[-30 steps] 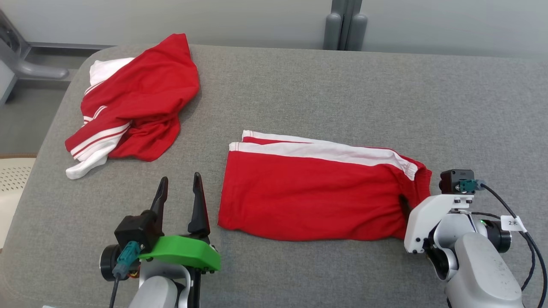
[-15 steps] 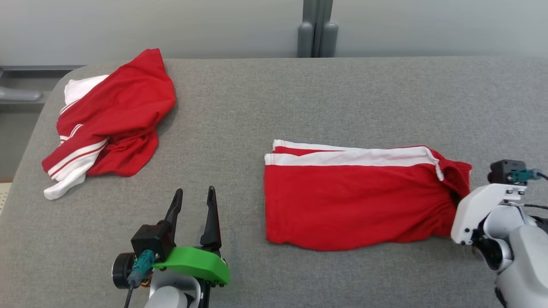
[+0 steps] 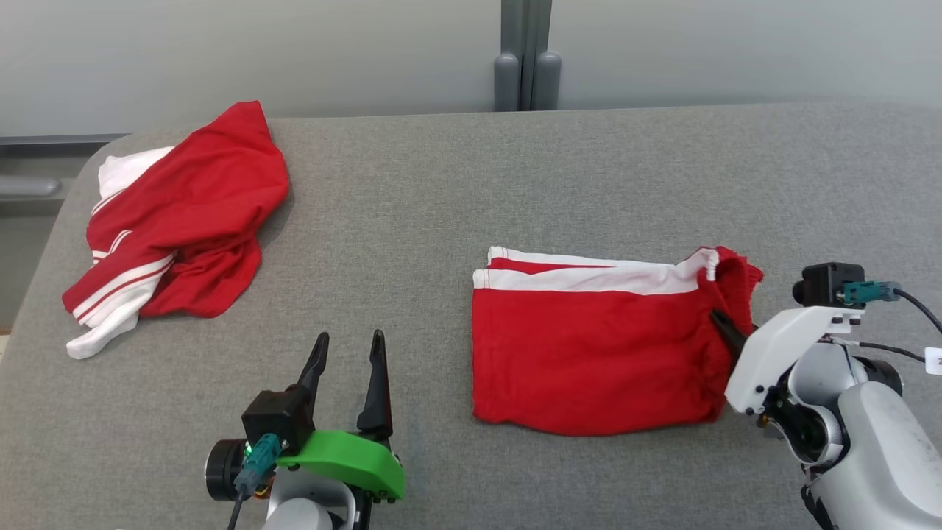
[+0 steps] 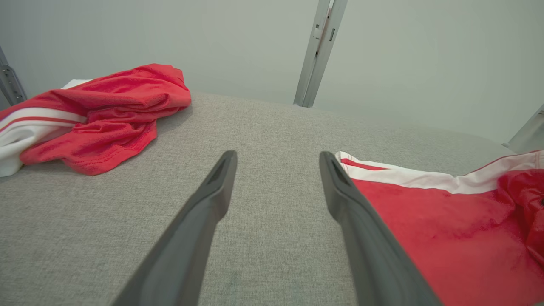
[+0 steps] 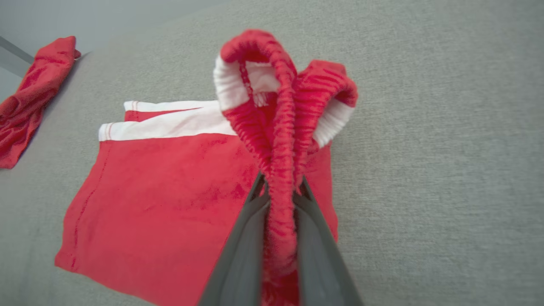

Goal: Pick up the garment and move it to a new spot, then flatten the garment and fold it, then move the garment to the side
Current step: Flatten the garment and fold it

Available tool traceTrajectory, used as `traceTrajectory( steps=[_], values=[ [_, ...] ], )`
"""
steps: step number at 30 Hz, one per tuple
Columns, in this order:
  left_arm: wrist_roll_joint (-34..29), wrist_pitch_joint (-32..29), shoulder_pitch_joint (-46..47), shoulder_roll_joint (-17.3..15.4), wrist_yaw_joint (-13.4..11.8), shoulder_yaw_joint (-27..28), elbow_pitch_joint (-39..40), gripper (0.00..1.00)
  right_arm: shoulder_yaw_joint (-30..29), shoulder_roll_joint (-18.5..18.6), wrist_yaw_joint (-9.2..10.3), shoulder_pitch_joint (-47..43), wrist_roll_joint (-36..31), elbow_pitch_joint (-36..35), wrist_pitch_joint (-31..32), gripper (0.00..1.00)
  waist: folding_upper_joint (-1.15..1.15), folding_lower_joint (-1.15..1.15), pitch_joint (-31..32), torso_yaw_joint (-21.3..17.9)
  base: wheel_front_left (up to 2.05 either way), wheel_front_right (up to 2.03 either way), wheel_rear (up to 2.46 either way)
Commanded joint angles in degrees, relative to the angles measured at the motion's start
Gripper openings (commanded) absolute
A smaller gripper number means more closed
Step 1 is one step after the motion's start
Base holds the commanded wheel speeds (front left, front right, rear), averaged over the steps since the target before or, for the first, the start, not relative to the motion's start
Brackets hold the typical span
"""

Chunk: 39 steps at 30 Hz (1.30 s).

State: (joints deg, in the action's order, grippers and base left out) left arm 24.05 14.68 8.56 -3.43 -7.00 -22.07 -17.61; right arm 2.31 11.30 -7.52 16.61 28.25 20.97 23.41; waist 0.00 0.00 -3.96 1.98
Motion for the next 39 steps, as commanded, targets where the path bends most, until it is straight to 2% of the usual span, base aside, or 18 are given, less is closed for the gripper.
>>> traceTrajectory(
  steps=[1,5,9,16,24,25,26,27,28,34,39],
  values=[
    [-0.3,-0.1,-0.9,-0.3,0.3,0.0,-0.1,1.00,0.9,-0.4,0.05,-0.7,0.8,-1.2,0.3,0.00,0.00,0.00,0.2,0.5,0.00,0.00,0.00],
    [0.0,-0.2,-0.9,-0.3,0.2,-0.4,-0.2,1.00,3.7,-2.6,0.05,-0.1,2.7,-3.5,0.7,0.00,0.00,0.00,0.5,1.6,0.00,0.00,0.00],
    [0.4,-0.2,-0.7,-0.2,0.3,-0.8,-0.2,1.00,5.6,-4.7,0.05,1.4,3.5,-2.9,0.2,0.00,0.00,0.00,0.5,3.1,0.00,0.00,0.00],
    [0.8,0.0,0.7,0.0,0.4,-1.8,0.0,1.00,7.6,-7.6,0.05,4.5,4.6,2.3,-2.1,0.00,0.00,0.00,-0.5,6.3,0.00,0.00,0.00],
    [1.6,0.3,1.8,0.2,0.0,-2.5,-0.4,1.00,11.1,-8.3,0.05,9.0,6.6,9.4,-4.7,0.00,0.00,0.00,-2.4,8.5,0.00,0.00,0.00],
    [1.6,0.3,1.9,0.3,0.0,-2.5,-0.4,1.00,12.0,-8.3,0.05,9.5,7.2,10.1,-4.9,0.11,0.00,0.00,-2.5,8.7,0.00,0.00,0.00],
    [1.7,0.3,2.0,0.3,0.0,-2.6,-0.5,1.00,13.1,-8.4,0.05,9.9,8.2,10.9,-5.3,0.45,0.00,0.00,-2.6,8.8,0.00,0.00,0.00],
    [1.7,0.4,2.1,0.3,-0.1,-2.7,-0.6,1.00,14.1,-8.4,0.05,10.4,8.9,11.2,-6.0,0.93,0.00,0.00,-2.7,8.9,0.00,0.00,0.00],
    [1.8,0.4,2.2,0.3,-0.1,-2.7,-0.7,1.00,15.2,-8.4,0.05,10.8,9.7,11.7,-6.7,1.00,0.00,0.00,-2.7,8.9,0.00,0.00,0.00],
    [2.3,0.5,2.5,0.4,-0.4,-2.9,-1.0,1.00,20.8,-8.3,0.05,12.3,15.2,11.1,-10.7,1.00,0.00,0.00,-2.6,8.1,0.00,0.00,0.00],
    [2.0,0.5,3.1,0.4,-0.3,-2.8,-0.8,1.00,21.9,-8.2,0.05,13.4,12.6,10.6,-15.3,1.00,0.00,0.00,-2.1,6.4,0.00,0.00,0.00]
  ],
)
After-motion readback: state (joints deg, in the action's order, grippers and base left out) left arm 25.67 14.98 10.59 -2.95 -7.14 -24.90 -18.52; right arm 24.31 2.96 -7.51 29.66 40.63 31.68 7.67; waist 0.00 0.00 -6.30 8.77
